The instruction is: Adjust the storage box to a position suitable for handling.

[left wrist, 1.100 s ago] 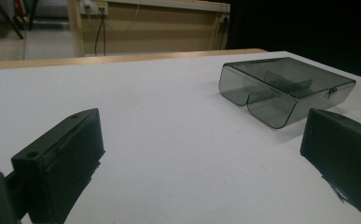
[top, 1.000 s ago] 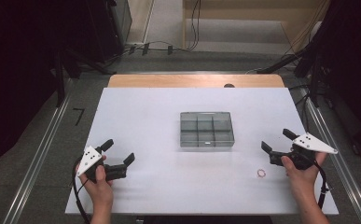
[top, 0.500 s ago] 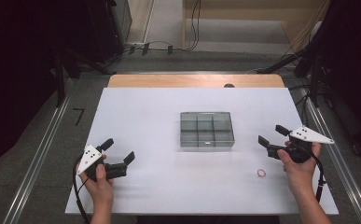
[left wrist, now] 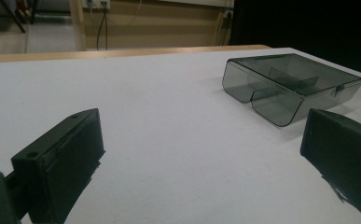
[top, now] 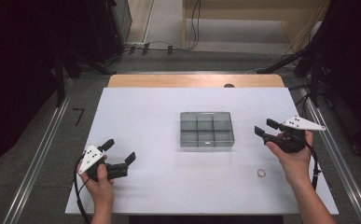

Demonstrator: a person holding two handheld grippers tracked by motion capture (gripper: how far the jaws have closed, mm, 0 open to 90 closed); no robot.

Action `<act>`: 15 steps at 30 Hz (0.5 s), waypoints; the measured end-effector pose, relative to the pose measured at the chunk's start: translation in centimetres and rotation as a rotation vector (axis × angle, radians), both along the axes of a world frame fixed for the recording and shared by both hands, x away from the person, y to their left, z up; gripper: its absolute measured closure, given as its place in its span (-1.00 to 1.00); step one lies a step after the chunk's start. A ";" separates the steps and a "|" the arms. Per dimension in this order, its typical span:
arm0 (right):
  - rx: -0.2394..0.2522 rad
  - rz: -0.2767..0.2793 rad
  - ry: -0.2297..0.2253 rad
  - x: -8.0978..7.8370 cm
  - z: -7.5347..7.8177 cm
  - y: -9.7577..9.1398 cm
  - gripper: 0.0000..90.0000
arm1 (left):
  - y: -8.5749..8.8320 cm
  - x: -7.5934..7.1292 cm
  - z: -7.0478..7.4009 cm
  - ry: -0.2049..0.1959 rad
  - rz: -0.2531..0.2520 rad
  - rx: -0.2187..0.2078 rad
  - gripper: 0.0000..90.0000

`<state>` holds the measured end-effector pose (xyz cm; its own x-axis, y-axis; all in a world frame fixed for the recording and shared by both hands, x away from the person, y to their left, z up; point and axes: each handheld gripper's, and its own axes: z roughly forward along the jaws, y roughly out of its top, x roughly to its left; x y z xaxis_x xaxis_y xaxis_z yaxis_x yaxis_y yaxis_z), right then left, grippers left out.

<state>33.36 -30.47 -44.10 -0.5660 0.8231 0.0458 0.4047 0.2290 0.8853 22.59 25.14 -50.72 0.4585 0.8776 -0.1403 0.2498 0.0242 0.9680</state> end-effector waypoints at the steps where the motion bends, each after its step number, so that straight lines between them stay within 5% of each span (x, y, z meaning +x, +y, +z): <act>1: -0.006 0.000 -0.001 0.2 0.1 0.1 -0.10 | 0.0 0.0 0.0 0.001 0.000 0.005 -1.00; 15: -0.044 -0.006 0.035 2.8 -0.6 2.3 0.64 | -0.2 0.1 0.0 0.013 -0.002 0.019 -1.00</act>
